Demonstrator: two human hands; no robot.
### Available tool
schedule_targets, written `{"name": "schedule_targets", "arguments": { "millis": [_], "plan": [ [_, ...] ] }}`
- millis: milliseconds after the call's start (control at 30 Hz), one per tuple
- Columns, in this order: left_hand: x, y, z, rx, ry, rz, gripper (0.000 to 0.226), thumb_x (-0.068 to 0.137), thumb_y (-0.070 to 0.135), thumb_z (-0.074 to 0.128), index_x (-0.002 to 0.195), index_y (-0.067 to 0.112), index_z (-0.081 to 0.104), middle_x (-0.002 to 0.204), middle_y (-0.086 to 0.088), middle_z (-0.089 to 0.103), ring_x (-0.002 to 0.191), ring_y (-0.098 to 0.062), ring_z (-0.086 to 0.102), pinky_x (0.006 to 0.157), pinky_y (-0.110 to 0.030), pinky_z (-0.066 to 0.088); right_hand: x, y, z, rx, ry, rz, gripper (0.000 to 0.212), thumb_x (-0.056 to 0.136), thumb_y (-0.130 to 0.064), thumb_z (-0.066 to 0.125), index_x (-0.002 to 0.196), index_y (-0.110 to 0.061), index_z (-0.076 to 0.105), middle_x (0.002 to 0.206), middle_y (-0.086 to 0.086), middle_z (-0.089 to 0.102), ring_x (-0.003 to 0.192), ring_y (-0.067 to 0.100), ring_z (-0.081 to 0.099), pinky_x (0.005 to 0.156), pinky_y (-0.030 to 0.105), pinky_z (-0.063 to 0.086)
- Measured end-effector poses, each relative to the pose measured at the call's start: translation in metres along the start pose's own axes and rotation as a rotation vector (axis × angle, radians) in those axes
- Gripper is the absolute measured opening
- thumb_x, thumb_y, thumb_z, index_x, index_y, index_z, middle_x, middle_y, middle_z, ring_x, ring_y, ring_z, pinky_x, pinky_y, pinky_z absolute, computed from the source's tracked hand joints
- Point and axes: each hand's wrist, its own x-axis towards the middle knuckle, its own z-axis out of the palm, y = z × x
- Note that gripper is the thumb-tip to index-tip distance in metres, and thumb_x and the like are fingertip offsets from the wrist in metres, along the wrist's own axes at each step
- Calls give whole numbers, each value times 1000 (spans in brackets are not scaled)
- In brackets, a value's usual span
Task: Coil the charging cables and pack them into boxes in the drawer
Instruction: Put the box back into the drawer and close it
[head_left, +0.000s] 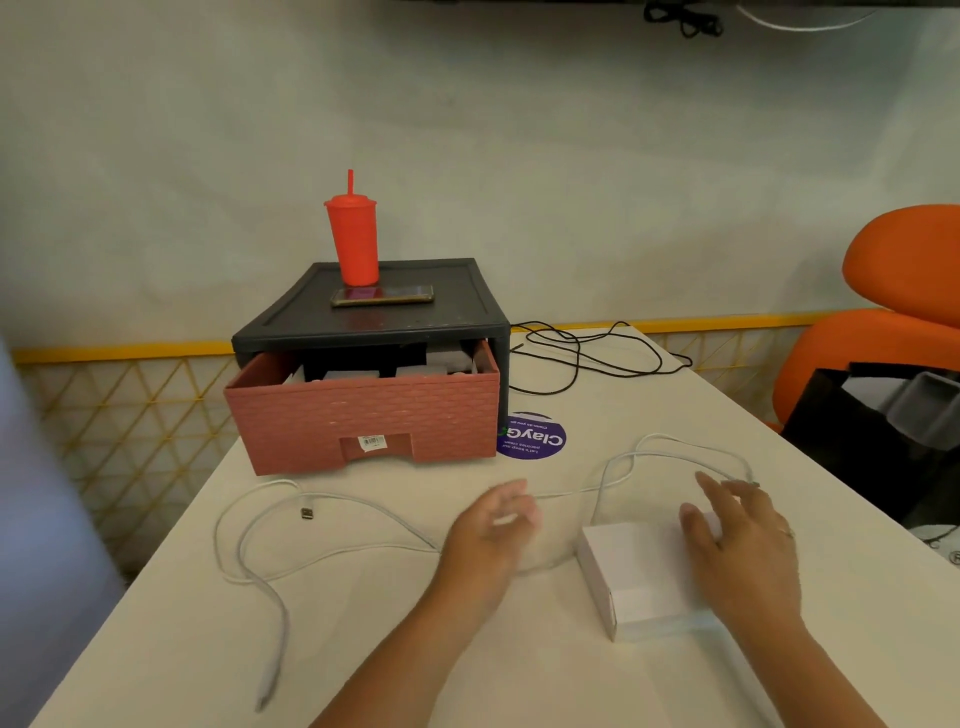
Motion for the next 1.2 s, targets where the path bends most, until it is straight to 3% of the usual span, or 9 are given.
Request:
{"name": "schedule_targets", "arguments": {
  "millis": [133,300,400,500,633,733,833,1033,1200],
  "plan": [
    [29,24,-40,-395,226,-159,15,92,28,55,106,23,58,106,2,64,102,-17,60,82,-30,49,24,-50,15,208,-83,-183,40,93,-31,50,132,-23,50,134,3,46,100,24,53,87,33,42],
    [68,33,-83,-727,418,-272,60,89,41,55,136,8,40,139,-13,48,132,-29,41,93,-39,45,73,-113,42,336,-170,-305,42,93,-31,51,133,-20,48,133,5,48,99,11,50,69,15,38],
    [89,34,-98,-815,491,-300,63,90,38,54,140,5,34,145,-19,38,133,-30,39,103,-39,40,102,-145,56,325,-210,-302,43,93,-31,51,135,-22,47,138,5,46,103,16,56,78,21,38],
    [107,29,-103,-865,539,-302,53,94,29,50,136,1,36,128,-16,49,101,-21,57,94,-37,45,130,-170,71,288,-228,-301,42,95,-30,49,136,-25,45,142,5,42,107,17,57,88,26,39],
    [123,23,-105,-1010,596,-285,48,95,27,47,136,2,37,146,-11,37,135,-25,37,104,-39,39,159,-195,87,244,-230,-327,42,95,-28,50,136,-23,46,141,8,45,124,23,47,99,32,38],
    [129,15,-104,-1083,565,-220,39,95,30,47,125,5,47,109,-5,60,109,-24,58,104,-43,39,173,-208,94,209,-210,-298,38,95,-27,50,132,-19,51,137,8,51,122,25,49,95,32,40],
    [129,5,-105,-1137,554,-206,26,93,32,48,96,7,53,76,-4,48,69,-17,48,104,-48,39,181,-211,103,230,-151,-257,32,93,-25,54,124,-18,60,128,8,59,114,26,55,91,30,42],
    [97,-2,-100,-1117,539,-181,24,90,31,50,93,7,54,77,-6,51,69,-18,49,79,-44,50,187,-212,100,242,-146,-230,28,88,-22,61,115,-17,66,120,9,64,108,26,58,88,28,43],
    [69,3,-95,-1111,577,-165,22,87,30,53,91,8,56,75,-5,53,68,-17,49,80,-45,52,187,-215,96,264,-181,-208,27,87,-21,63,114,-15,66,119,8,65,106,26,59,86,27,42]
  ]
}}
